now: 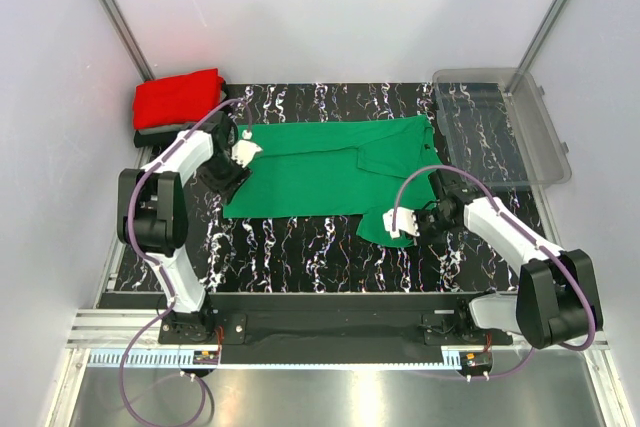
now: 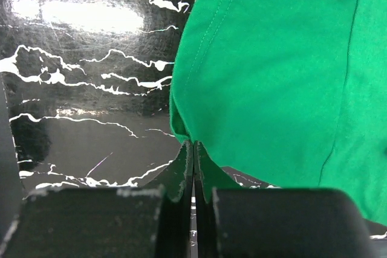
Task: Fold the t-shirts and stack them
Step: Fold the tshirt
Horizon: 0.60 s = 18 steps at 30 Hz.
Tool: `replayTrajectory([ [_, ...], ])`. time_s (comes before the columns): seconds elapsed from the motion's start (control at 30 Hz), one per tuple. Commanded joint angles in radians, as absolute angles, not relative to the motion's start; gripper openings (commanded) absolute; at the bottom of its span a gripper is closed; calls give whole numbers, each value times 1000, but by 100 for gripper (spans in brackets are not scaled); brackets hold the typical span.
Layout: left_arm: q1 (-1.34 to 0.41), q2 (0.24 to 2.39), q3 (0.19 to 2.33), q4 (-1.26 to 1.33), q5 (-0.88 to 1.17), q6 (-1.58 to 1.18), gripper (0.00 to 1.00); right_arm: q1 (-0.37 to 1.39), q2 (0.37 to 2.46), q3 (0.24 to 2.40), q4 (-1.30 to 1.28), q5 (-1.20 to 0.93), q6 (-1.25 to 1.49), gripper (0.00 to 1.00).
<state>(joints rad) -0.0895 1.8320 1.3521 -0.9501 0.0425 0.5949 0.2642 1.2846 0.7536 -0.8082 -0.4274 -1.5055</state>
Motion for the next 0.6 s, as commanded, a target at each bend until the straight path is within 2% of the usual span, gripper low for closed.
replayTrajectory([
  [0.0, -87, 1810, 1344, -972, 103, 618, 56, 275, 1278, 775, -816, -411, -1457, 0],
  [0.27, -87, 1813, 1293, -986, 133, 623, 59, 273, 1301, 785, -808, -408, -1436, 0],
  [0.57, -86, 1858, 1282, -974, 143, 617, 54, 275, 1315, 788, -802, -413, -1419, 0],
])
